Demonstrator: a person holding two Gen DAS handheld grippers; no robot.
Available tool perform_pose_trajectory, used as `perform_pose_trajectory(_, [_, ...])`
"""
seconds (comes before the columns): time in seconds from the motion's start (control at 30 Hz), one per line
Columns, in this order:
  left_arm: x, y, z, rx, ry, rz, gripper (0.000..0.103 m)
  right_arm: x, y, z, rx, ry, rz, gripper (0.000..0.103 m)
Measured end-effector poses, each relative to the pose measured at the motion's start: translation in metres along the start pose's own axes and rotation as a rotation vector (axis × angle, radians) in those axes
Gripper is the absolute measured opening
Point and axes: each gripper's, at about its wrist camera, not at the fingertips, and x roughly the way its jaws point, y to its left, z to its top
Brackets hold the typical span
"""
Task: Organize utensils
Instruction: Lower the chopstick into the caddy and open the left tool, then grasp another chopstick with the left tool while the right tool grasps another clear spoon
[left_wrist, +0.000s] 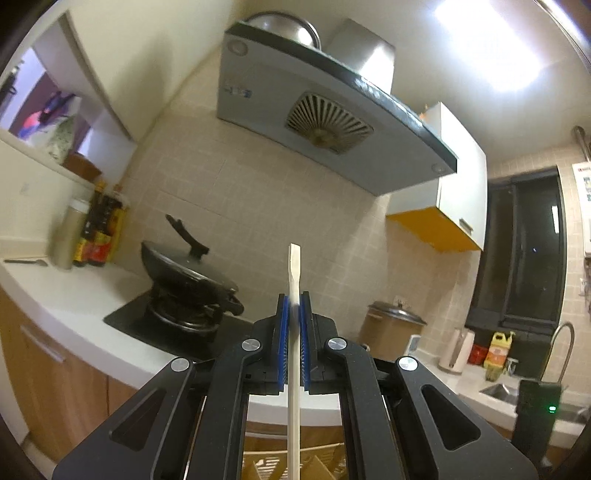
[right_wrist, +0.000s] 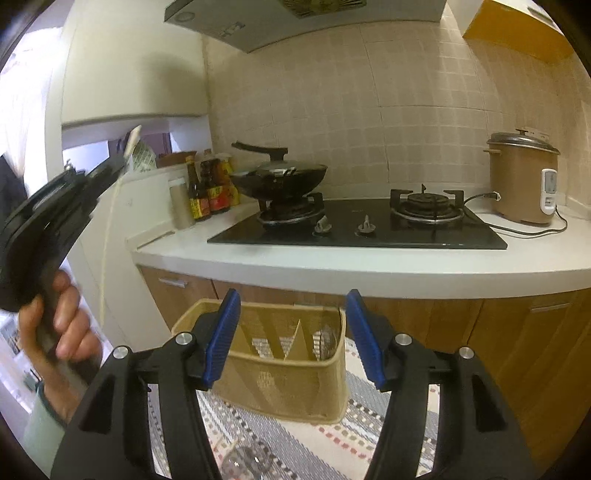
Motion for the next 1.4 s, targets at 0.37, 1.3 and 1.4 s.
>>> perform_pose_trajectory(0.37, [0.069, 0.065, -0.037, -0.078, 0.145, -0.076, 0.004, 0.044, -0.007, -0.026, 0.037, 0.091, 0.082, 0.056])
perform_pose_trajectory(1.3, [-0.015, 0.036, -0.067, 0.016, 0.321, 0.010, 0.042, -0.021, 0.020, -0.027, 0.014, 0.090, 0.108, 0.056])
perform_pose_trajectory(1.4, [-0.033, 0.033, -0.073, 0.009, 0.420, 0.030, 0.043, -0.021, 0.020, -0.042, 0.010, 0.190, 0.080, 0.056])
